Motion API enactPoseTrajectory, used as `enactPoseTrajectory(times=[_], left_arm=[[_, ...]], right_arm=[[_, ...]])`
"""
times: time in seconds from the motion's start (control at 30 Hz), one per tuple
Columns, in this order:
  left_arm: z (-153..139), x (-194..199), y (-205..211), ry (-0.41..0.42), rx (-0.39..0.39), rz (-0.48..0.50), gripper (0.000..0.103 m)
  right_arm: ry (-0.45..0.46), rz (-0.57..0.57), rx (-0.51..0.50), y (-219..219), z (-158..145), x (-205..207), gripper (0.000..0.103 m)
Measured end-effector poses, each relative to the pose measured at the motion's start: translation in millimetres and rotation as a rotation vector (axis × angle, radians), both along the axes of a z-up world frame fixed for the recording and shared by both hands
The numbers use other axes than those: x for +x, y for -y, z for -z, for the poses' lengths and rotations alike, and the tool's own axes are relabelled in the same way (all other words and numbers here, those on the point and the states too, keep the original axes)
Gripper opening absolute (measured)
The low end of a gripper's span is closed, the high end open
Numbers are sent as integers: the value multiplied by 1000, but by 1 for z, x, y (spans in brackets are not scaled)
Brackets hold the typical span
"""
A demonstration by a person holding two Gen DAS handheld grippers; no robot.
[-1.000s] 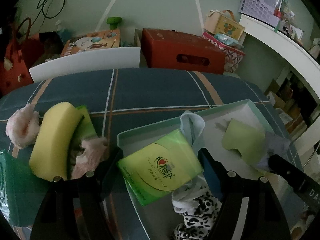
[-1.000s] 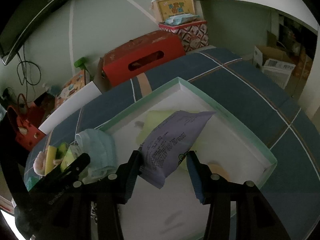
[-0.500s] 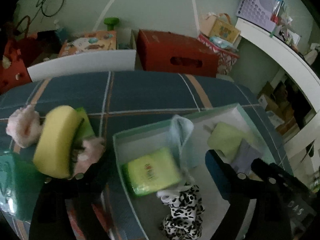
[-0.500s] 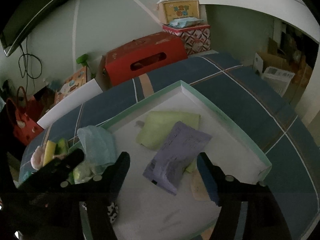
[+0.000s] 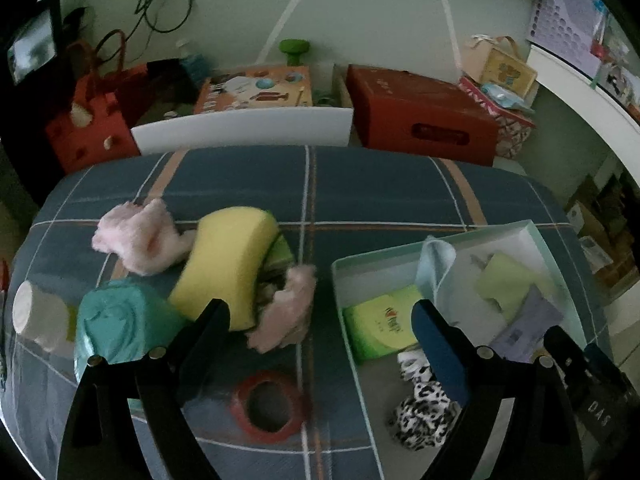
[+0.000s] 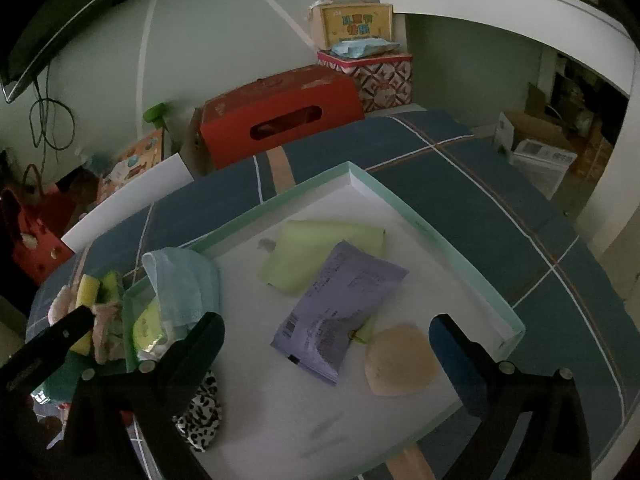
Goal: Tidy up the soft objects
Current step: 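Withdraw both tools from the tray toward the red tape roll and pill bottle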
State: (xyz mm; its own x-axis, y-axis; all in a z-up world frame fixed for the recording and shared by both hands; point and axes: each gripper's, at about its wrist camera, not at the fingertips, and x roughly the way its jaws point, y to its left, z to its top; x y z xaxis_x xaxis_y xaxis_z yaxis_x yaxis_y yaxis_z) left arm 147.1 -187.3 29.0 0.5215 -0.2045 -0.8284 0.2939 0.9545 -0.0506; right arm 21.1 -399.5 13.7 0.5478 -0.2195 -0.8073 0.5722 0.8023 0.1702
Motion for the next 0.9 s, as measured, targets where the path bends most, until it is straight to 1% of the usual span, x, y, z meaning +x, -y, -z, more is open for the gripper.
enactPoseTrajectory(times=[0.27, 0.4, 0.53, 0.67, 0.8, 0.9], left_arm=[[-6, -9, -19, -17, -16, -31, 92], [-9, -11, -33, -23, -33, -52, 92], [-15, -11, -52, -19, -45, -87, 92], [-20, -10, -73, -11, -59, -128, 93], [-26, -10, -97, 1, -81, -172, 92], [-30, -10, -117, 17, -89, -210, 93]], right_arm=[[9, -25, -14, -10, -6, 2, 103], [18, -60, -23, -23, -10, 7, 103], [49, -103, -14, -39, -16, 13, 103], [67, -147, -31, -58, -21, 19, 103], [109, -196, -25, -77, -26, 25, 103], [110, -224, -26, -90, -27, 29, 103]])
